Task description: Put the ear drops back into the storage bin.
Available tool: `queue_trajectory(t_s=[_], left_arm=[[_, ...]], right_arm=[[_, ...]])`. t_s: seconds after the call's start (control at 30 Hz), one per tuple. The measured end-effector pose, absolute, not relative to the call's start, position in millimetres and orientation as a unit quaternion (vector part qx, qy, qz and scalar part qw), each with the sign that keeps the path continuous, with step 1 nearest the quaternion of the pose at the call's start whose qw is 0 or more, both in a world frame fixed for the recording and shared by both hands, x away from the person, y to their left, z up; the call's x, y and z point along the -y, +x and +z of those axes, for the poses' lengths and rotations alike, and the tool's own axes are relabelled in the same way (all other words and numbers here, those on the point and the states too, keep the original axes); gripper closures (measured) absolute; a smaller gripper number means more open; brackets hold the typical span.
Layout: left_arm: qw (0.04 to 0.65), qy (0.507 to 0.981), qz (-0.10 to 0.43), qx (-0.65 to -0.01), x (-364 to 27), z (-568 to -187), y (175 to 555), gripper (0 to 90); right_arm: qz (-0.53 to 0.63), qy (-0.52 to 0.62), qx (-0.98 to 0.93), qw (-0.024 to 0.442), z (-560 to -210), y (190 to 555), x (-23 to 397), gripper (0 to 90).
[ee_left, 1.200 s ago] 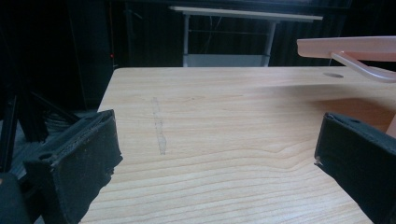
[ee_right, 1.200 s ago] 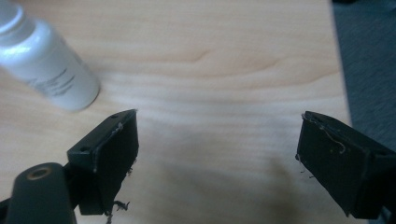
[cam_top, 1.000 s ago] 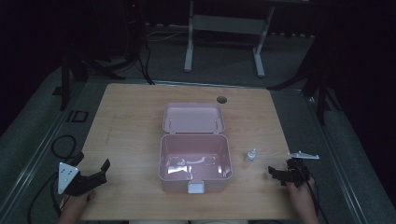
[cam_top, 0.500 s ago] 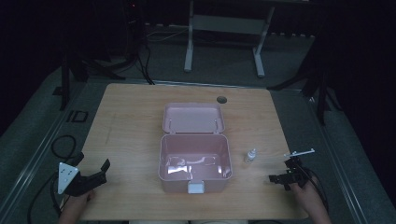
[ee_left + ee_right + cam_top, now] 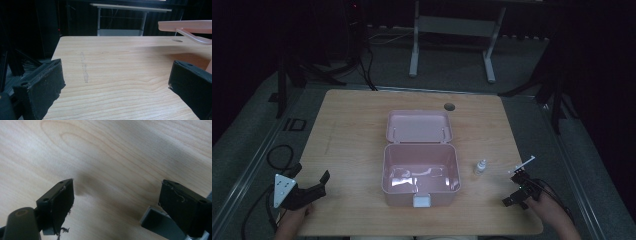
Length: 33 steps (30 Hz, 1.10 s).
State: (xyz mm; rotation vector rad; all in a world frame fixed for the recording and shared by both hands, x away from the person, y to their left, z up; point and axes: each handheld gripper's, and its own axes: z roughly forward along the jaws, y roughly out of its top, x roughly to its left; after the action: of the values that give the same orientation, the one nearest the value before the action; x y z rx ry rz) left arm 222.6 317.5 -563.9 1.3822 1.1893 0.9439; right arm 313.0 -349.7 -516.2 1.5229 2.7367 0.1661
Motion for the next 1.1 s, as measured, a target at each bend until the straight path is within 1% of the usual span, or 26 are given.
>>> queue_trajectory(t_s=[0.17, 0.3, 0.37, 0.47, 0.63, 0.87, 1.1], left_arm=[[0.518, 0.576, 0.394, -0.496, -317.3, -564.0, 222.3, 0.4], [0.518, 0.575, 0.393, -0.495, -317.4, -564.0, 222.4, 0.4], [0.519, 0.575, 0.393, -0.495, -317.5, -564.0, 222.5, 0.4], [0.519, 0.575, 0.393, -0.496, -317.6, -564.0, 222.5, 0.4], [0.518, 0.576, 0.393, -0.496, -317.2, -563.9, 222.9, 0.4], [0.516, 0.575, 0.397, -0.495, -316.6, -564.0, 222.3, 0.4], [0.516, 0.575, 0.397, -0.495, -316.6, -564.0, 222.3, 0.4]], right_arm=[[0.001, 0.457, -0.889, -0.015, -511.9, 315.2, 342.3, 12.7], [-0.019, 0.452, -0.891, -0.031, -505.2, 319.3, 338.0, 12.7], [-0.025, 0.448, -0.893, -0.031, -504.0, 320.7, 336.8, 14.3], [-0.038, 0.436, -0.899, -0.013, -499.5, 325.1, 333.9, 15.0], [-0.023, 0.436, -0.899, -0.026, -496.0, 331.2, 330.3, 13.1], [-0.006, 0.423, -0.906, -0.005, -488.3, 341.5, 325.5, 13.2], [-0.005, 0.41, -0.912, -0.012, -489.9, 350.6, 314.6, 13.2]])
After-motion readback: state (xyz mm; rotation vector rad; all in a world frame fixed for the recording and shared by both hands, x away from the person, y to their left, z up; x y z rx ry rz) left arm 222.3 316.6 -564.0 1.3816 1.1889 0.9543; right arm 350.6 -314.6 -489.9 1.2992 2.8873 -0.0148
